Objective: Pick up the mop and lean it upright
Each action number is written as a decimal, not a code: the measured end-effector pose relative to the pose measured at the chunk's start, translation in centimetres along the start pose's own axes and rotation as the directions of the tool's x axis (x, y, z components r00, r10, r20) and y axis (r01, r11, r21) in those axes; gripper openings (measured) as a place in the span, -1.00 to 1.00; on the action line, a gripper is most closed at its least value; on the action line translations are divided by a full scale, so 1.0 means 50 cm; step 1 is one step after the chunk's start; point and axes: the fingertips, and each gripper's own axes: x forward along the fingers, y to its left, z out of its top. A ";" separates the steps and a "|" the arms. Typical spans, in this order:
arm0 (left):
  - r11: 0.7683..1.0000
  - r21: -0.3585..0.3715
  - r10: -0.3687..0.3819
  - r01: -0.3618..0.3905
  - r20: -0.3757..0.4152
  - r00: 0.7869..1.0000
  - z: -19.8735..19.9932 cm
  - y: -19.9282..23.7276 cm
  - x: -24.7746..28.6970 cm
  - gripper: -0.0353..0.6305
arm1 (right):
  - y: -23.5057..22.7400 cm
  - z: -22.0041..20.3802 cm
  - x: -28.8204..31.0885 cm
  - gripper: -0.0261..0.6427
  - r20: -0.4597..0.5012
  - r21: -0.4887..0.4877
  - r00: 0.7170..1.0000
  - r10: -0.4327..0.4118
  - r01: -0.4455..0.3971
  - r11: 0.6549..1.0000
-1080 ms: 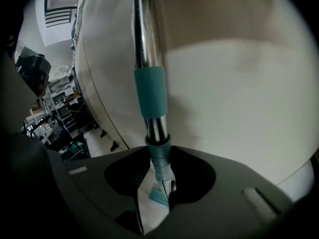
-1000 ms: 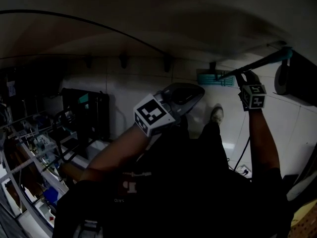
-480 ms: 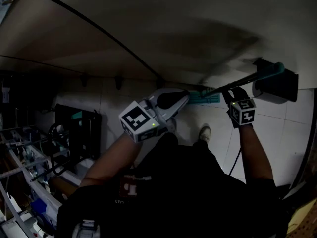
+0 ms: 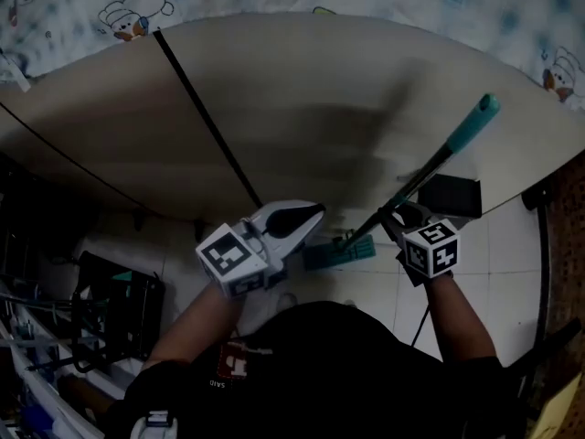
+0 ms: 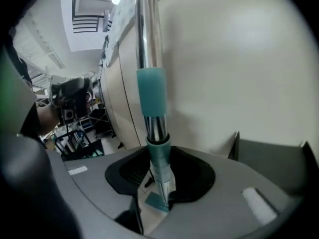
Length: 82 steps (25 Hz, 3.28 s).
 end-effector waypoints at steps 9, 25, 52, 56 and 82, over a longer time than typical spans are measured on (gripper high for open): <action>0.987 0.158 -0.042 0.023 0.118 0.992 0.179 -0.023 -0.046 -0.89 | 0.104 0.260 -0.177 -0.50 0.058 -0.122 0.993 0.103 -0.095 0.988; 0.984 0.171 0.018 -0.052 0.193 0.981 0.347 -0.033 -0.071 -0.89 | 0.150 0.516 -0.377 -0.50 0.172 -0.184 0.973 0.153 -0.121 0.975; 0.983 0.172 0.029 -0.060 0.179 0.983 0.368 -0.013 -0.062 -0.90 | 0.104 0.503 -0.379 -0.50 0.178 -0.191 0.978 0.105 -0.070 0.979; 0.985 0.161 0.038 -0.065 0.165 0.986 0.353 -0.009 -0.062 -0.90 | 0.099 0.476 -0.354 -0.50 0.157 -0.181 0.983 0.099 -0.070 0.981; 0.999 0.018 0.033 -0.031 -0.091 0.995 -0.095 0.043 -0.006 -0.90 | -0.057 -0.179 0.066 -0.50 -0.146 -0.079 0.986 -0.086 0.075 0.994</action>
